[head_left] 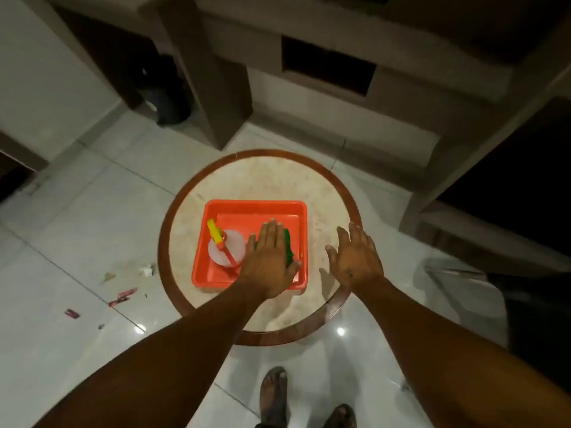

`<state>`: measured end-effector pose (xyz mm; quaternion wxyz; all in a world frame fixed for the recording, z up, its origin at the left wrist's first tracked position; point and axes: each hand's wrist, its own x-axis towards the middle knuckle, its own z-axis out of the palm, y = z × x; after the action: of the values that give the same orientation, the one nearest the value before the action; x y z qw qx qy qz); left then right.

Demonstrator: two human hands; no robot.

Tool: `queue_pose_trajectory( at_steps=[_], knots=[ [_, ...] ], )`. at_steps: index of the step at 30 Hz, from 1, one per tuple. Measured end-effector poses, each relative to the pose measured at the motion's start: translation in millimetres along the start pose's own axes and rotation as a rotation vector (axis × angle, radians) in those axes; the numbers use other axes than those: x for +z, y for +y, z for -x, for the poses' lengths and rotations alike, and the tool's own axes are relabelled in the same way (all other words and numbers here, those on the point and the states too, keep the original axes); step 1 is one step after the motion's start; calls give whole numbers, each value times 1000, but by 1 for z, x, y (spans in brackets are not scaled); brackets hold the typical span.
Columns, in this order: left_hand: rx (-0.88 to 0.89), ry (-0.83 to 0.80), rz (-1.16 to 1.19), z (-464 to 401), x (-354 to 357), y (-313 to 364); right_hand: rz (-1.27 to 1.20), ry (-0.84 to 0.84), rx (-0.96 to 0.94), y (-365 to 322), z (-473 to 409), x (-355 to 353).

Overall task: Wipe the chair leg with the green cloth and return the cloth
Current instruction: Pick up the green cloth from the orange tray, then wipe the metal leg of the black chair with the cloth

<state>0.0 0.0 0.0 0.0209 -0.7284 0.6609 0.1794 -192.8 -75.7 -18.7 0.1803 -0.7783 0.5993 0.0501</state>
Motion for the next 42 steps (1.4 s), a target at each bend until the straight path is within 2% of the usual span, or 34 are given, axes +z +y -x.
queue_pose_trajectory(
  at_steps=[6, 13, 20, 25, 29, 33, 38, 42],
  knots=[
    [-26, -44, -55, -41, 74, -31, 53, -41, 25, 19, -37, 82],
    [7, -17, -19, -68, 103, -45, 124, 59, -27, 29, -46, 137],
    [9, -9, -15, -76, 100, -48, 106, 143, -74, 34, -45, 152],
    [4, 31, -38, -82, 98, -45, 101, 140, -79, 39, -49, 156],
    [-24, 91, 69, -75, 91, -42, 46, 92, -116, 45, -46, 151],
    [-76, 241, 260, -49, 86, -10, -11, 34, -126, 75, -18, 141],
    [-121, 472, 497, 15, 95, 79, 39, -57, -127, 170, 52, 126],
    [-142, 453, 654, 78, 130, 178, 96, -143, -72, 262, 121, 113]
  ],
)
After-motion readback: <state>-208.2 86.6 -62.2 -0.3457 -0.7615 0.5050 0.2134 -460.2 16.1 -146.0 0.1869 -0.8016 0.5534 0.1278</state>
